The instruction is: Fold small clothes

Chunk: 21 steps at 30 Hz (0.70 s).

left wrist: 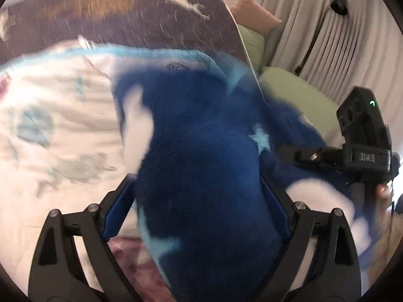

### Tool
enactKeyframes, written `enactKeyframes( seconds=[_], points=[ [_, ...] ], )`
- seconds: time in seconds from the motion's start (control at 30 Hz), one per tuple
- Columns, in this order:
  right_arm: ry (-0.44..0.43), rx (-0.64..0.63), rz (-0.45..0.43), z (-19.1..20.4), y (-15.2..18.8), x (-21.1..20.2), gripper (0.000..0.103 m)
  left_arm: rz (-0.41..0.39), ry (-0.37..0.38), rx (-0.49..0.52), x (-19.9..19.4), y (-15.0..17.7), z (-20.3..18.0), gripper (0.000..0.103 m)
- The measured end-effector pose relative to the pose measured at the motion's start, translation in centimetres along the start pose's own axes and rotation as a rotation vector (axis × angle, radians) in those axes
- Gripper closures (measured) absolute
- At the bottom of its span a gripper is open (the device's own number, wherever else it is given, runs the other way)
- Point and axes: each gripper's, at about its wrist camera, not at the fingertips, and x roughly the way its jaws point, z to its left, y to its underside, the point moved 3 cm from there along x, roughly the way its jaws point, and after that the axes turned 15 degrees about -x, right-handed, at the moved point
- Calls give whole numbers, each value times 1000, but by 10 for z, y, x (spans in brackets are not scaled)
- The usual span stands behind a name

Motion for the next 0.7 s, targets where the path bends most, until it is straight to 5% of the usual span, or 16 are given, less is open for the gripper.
enactKeyframes(
  seconds=[0.07,0.17,0.57,0.7],
  points=[
    [-98,84,-84,-21,19,17,33,21,82,-107,0,-2,14,6],
    [-212,159,-166,-36,30,12,34,24,73,-95,0,-1,9,4],
    [-97,146,-121,-31,31,-6,25,11,57,-93,7,-2,16,0],
    [66,83,-119,-15,32,-58,25,-49,8,-99,-1,-3,16,0]
  ],
)
